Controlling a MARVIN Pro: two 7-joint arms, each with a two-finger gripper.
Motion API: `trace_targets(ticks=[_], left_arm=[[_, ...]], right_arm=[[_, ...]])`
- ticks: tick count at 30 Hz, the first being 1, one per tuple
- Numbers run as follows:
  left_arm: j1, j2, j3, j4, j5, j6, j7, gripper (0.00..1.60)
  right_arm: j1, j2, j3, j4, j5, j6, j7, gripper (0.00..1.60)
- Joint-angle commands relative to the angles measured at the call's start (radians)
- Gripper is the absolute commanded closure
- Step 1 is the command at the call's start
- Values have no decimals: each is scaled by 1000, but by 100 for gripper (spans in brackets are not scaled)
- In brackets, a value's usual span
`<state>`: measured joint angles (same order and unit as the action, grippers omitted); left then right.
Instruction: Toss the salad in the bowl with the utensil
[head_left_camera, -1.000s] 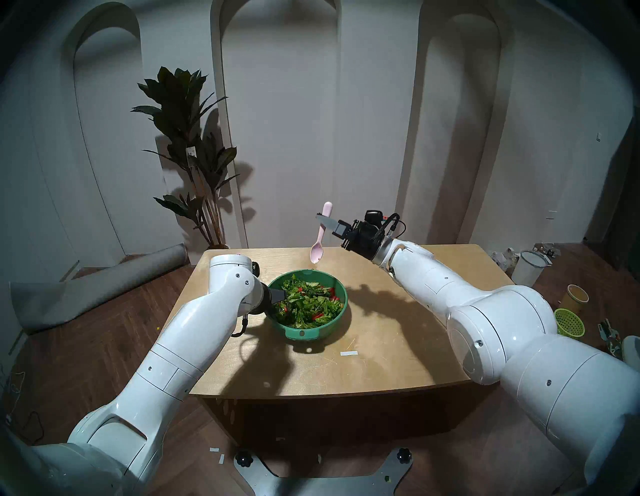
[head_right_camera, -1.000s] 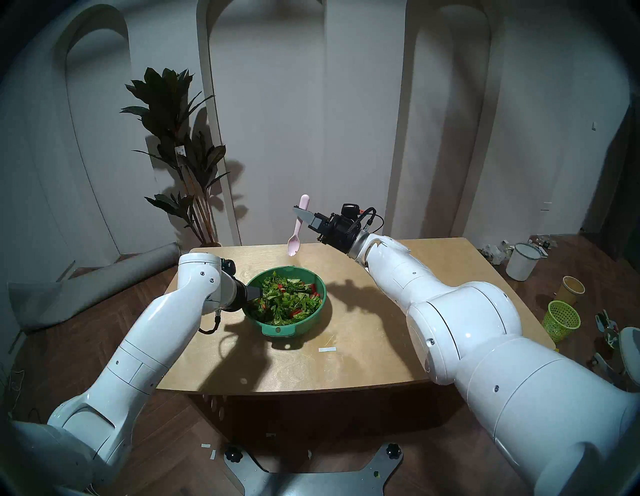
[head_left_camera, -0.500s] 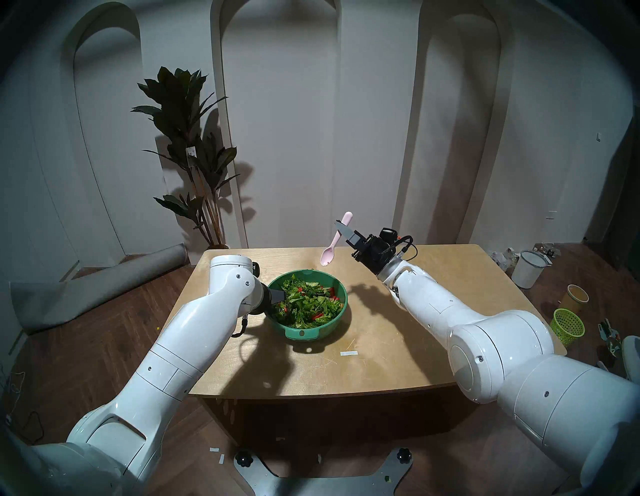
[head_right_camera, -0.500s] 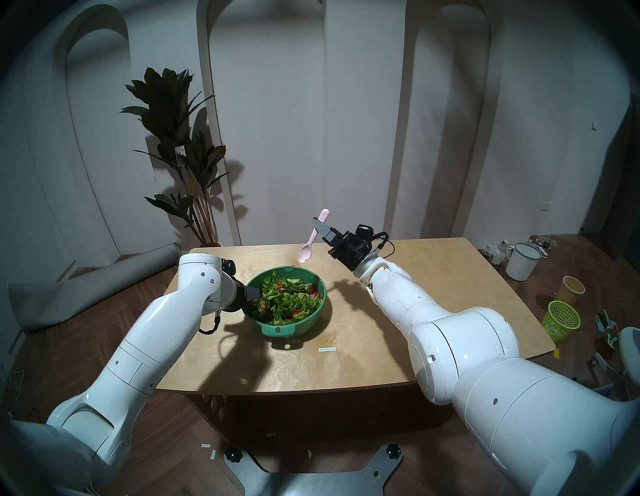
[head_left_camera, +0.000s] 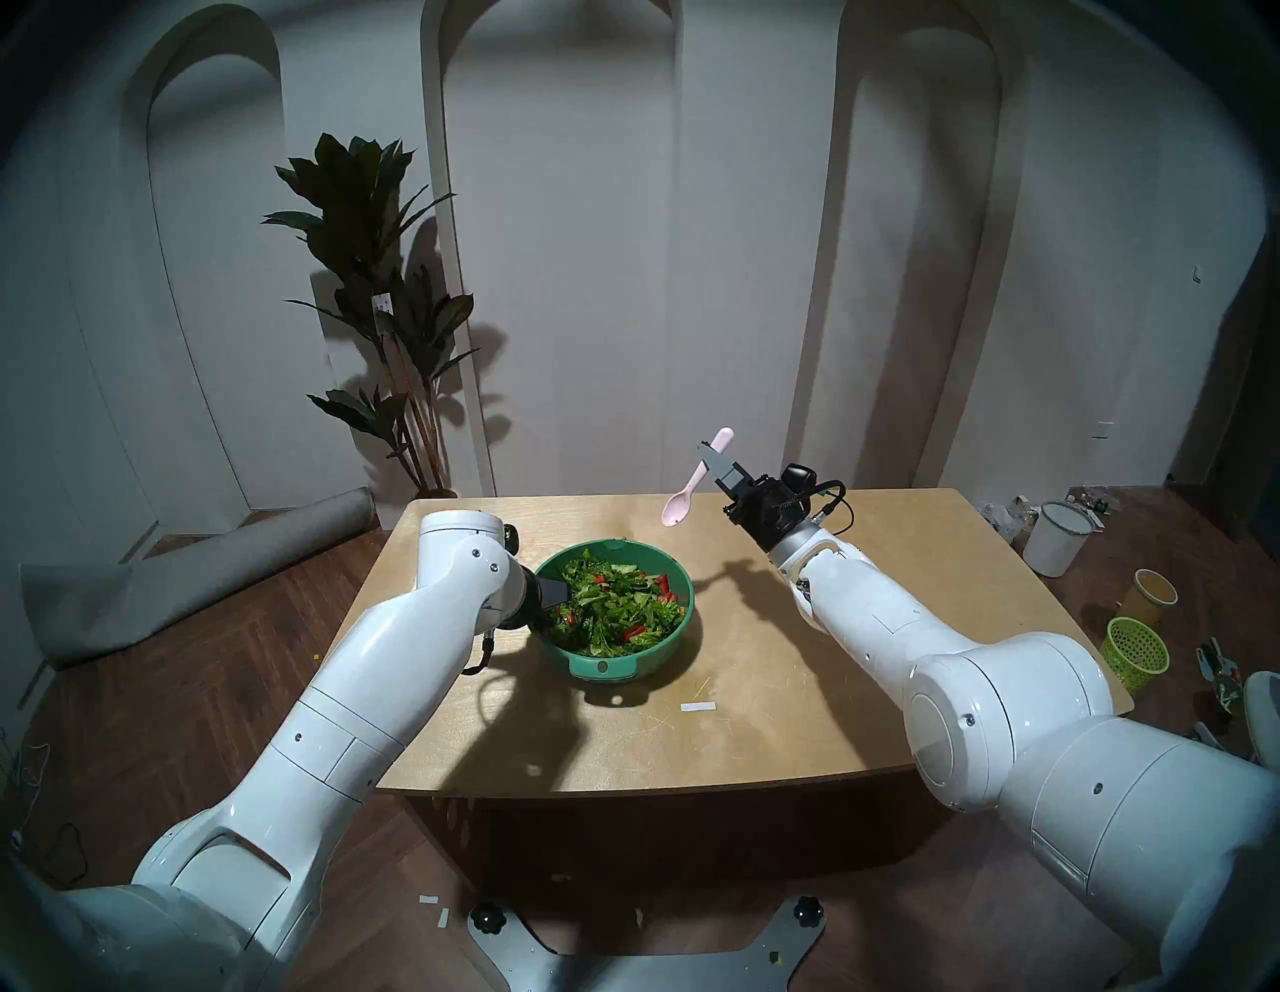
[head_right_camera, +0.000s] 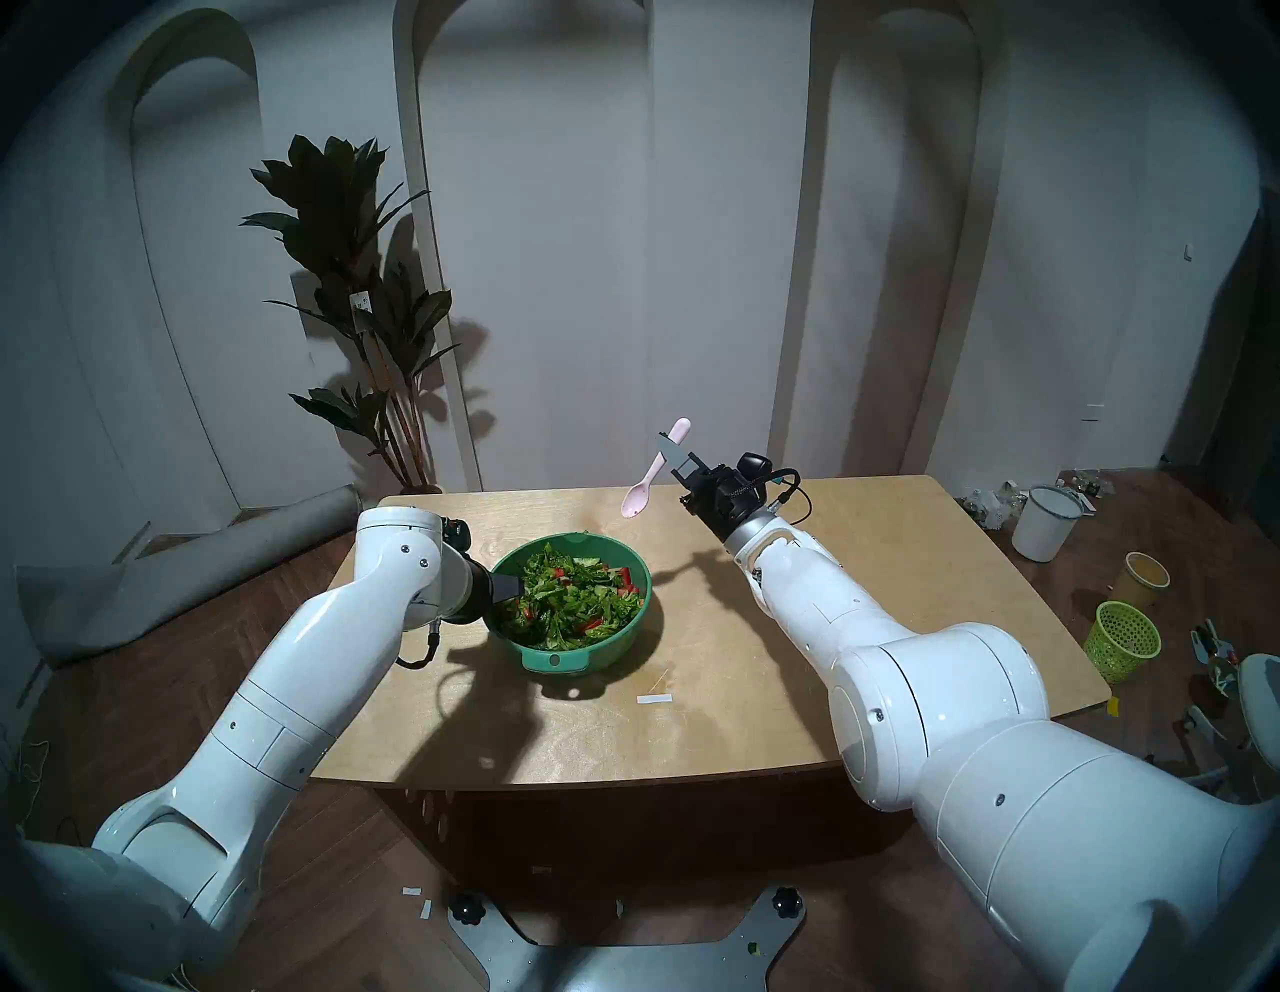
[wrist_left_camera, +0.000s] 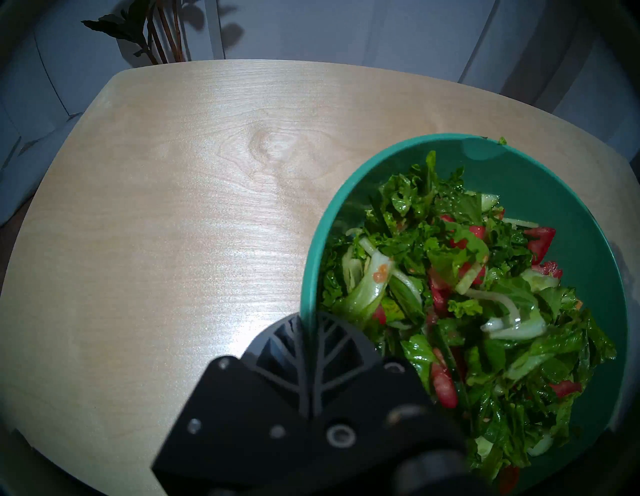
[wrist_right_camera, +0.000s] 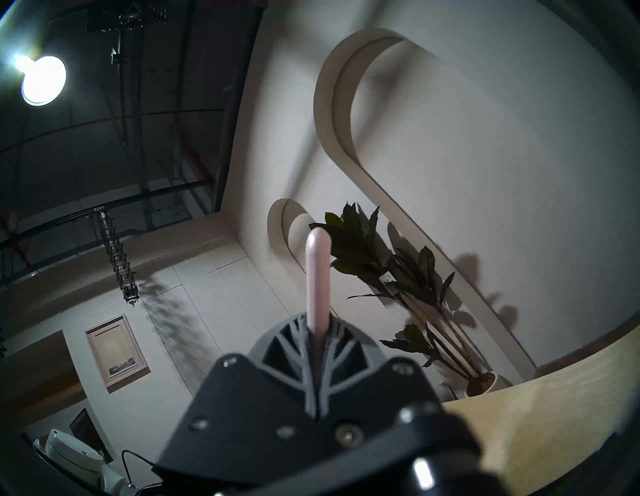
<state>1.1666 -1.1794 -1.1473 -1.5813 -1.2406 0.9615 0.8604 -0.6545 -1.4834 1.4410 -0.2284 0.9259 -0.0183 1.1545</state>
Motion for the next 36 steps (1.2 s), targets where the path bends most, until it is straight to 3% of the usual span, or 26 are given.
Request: trace_targets(ticks=[1,24,25,36], left_arm=[[-13,6,-3,-6,6,-2,17,160],[-13,8,-2,-7,7,-2,19,160],[-13,8,-1,-7,7,-2,18,0],[-11,-6,9,-15,3,-2,13,0]], right_arm=[[42,42,10,-14,4,36,-46,160],[60,46,-45,-56,-38,196,-105,160],[60,47,-48,-58,-40,203,-106,160],[62,65,-67,-83,-66,257,-113,160]])
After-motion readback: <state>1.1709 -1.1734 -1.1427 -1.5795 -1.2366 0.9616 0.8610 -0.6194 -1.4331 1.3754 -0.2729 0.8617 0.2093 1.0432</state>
